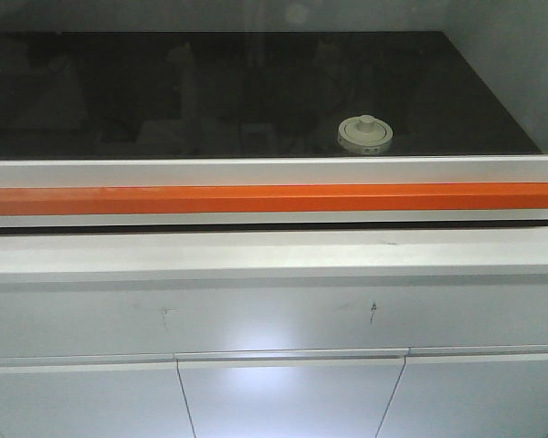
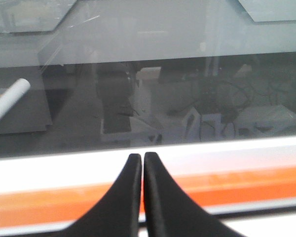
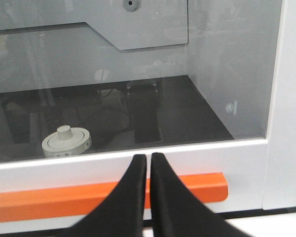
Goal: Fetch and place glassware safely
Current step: 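Move both grippers up to the orange sash handle bar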
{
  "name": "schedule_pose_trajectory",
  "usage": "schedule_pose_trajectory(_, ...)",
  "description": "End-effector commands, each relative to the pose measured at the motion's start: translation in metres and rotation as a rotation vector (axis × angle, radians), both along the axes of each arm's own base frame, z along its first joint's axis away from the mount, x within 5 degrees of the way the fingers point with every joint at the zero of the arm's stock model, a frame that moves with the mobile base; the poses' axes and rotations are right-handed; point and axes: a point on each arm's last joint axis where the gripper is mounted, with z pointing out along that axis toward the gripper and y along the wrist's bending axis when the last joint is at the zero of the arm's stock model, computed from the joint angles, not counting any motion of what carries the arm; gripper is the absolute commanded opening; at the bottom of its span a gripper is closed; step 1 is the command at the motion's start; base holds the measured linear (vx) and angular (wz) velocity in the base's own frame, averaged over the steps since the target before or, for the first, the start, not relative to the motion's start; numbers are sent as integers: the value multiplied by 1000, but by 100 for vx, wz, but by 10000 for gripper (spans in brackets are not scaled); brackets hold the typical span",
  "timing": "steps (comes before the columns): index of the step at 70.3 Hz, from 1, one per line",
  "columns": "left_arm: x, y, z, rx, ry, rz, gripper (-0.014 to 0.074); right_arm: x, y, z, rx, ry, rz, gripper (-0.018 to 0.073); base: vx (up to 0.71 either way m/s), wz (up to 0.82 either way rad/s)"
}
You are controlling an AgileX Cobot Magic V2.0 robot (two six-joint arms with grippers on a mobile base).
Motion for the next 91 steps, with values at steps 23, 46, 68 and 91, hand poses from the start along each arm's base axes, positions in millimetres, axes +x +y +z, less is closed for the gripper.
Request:
schedule_pose_trajectory(23, -17, -6, -54, -42, -194, -68, -7, -7, 12, -38, -145, -124, 134, -3, 0, 0)
schedule_pose_trajectory(46, -15, -4, -55, -16, -230, -46, -7, 20, 15, -60, -92, -104, 180, -3, 0, 0)
schedule_pose_trajectory(68, 0, -1, -69, -8, -189, -7, -7, 44, 17, -90, -80, -85, 214, -3, 0, 0)
schedule_pose_trajectory(91, 4, -2, -70, -9, -221, -9, -7, 55, 17, -110, -77, -99, 229, -3, 0, 0)
